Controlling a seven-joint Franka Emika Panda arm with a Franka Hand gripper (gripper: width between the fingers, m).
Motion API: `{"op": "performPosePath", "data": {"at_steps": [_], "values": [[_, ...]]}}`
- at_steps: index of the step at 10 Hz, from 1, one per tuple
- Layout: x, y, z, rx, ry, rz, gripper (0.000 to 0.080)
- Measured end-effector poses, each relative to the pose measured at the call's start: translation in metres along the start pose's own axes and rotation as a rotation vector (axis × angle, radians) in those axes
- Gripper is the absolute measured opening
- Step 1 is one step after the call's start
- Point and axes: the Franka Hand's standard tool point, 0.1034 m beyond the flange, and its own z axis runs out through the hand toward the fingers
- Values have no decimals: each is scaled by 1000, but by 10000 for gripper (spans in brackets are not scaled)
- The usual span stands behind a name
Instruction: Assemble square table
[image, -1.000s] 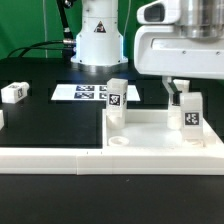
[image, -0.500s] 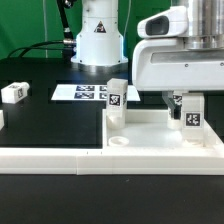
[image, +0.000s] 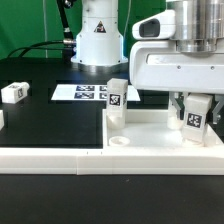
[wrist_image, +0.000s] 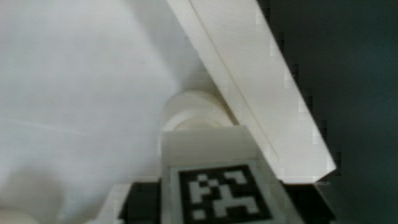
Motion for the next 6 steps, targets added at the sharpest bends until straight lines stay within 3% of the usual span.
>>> {"op": "performPosePath", "data": {"at_steps": [4,6], "values": [[-1,2,2,4,1,279,283],[-3,5,3,70,36,590,279]]}}
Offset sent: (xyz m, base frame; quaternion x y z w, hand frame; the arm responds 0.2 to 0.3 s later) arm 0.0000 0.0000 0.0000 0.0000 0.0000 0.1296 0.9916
